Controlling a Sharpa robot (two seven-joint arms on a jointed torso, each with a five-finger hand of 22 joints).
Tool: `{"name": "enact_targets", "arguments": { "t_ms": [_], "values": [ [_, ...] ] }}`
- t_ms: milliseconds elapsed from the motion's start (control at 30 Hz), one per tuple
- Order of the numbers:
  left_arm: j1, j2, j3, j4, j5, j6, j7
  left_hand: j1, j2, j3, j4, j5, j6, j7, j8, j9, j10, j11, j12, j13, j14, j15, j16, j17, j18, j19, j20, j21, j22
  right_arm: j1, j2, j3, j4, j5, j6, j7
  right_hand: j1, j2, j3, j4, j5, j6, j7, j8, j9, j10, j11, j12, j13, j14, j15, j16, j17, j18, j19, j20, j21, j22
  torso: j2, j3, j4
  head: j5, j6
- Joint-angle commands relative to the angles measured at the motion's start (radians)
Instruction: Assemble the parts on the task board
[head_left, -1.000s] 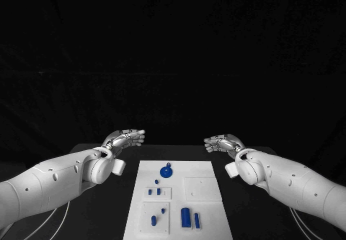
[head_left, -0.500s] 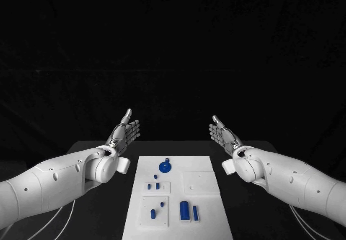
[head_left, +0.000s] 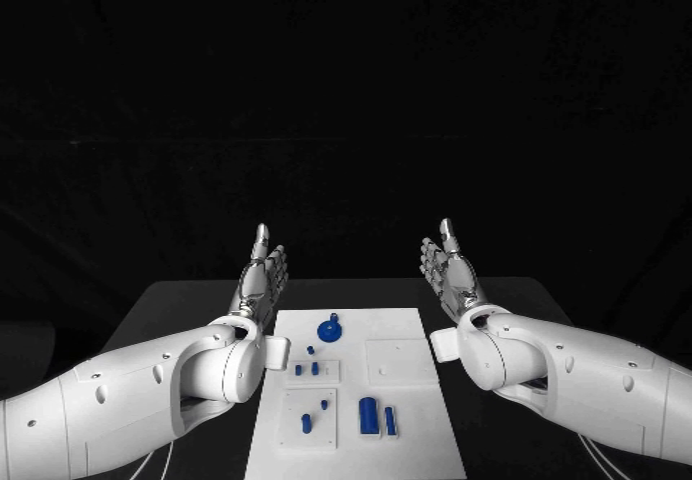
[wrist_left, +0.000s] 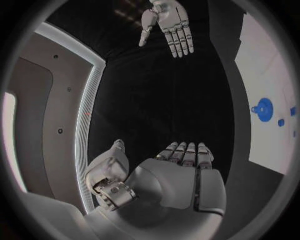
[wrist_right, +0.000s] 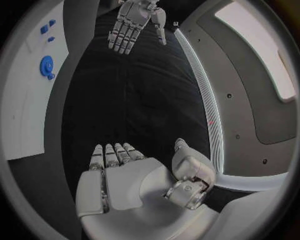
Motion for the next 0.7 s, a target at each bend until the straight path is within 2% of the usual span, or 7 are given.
{"name": "enact_targets", "arguments": {
  "t_ms": [33,167,233,700],
  "values": [
    [-0.008,-0.005,0.007,0.031,0.02,-0.153,0.066,-0.007,0.0,-0.004,0.0,-0.005,-0.005,0.0,-0.007,-0.003,-0.005,0.0,-0.007,-0.002,-0.004,0.0,-0.004,-0.002,-0.008,-0.004,0.0,-0.004,-0.008,-0.003,-0.02,-0.002,0.062,0.102,-0.166,0.098,-0.006,0.0,-0.004,0.0,-0.004,-0.004,0.0,-0.003,-0.001,-0.004,0.0,-0.004,-0.001,-0.005,0.0,-0.003,-0.001,-0.014,-0.005,0.0,-0.003,-0.001,0.0,0.0002,0.0,0.0,0.0],
    [-0.013,-0.008,0.011,0.046,0.022,-0.17,0.07,-0.007,0.0,-0.004,0.0,-0.005,-0.005,0.0,-0.007,-0.003,-0.005,0.0,-0.007,-0.002,-0.004,0.0,-0.004,-0.002,-0.008,-0.004,0.0,-0.004,-0.008,-0.005,-0.039,-0.005,0.113,0.128,-0.208,0.117,-0.006,0.0,-0.004,0.0,-0.004,-0.004,0.0,-0.003,-0.001,-0.004,0.0,-0.004,-0.001,-0.005,0.0,-0.003,-0.001,-0.014,-0.005,0.0,-0.003,-0.001,0.0,0.0002,0.0,0.0,0.0],
    [-0.013,-0.008,0.011,0.046,0.022,-0.17,0.07,-0.007,0.0,-0.004,0.0,-0.005,-0.005,0.0,-0.007,-0.003,-0.005,0.0,-0.007,-0.002,-0.004,0.0,-0.004,-0.002,-0.008,-0.004,0.0,-0.004,-0.008,-0.005,-0.042,-0.005,0.123,0.132,-0.216,0.12,-0.006,0.0,-0.004,0.0,-0.004,-0.004,0.0,-0.003,-0.001,-0.004,0.0,-0.004,-0.001,-0.005,0.0,-0.003,-0.001,-0.014,-0.005,0.0,-0.003,-0.001,0.0,0.0002,0.0,0.0,0.0],
    [-0.013,-0.008,0.011,0.046,0.022,-0.17,0.07,-0.007,0.0,-0.004,0.0,-0.005,-0.005,0.0,-0.007,-0.003,-0.005,0.0,-0.007,-0.002,-0.004,0.0,-0.004,-0.002,-0.008,-0.004,0.0,-0.004,-0.008,-0.006,-0.043,-0.005,0.125,0.133,-0.218,0.121,-0.006,0.0,-0.004,0.0,-0.004,-0.004,0.0,-0.003,-0.001,-0.004,0.0,-0.004,-0.001,-0.005,0.0,-0.003,-0.001,-0.014,-0.005,0.0,-0.003,-0.001,0.0,0.0002,0.0,0.0,0.0]
  ]
}}
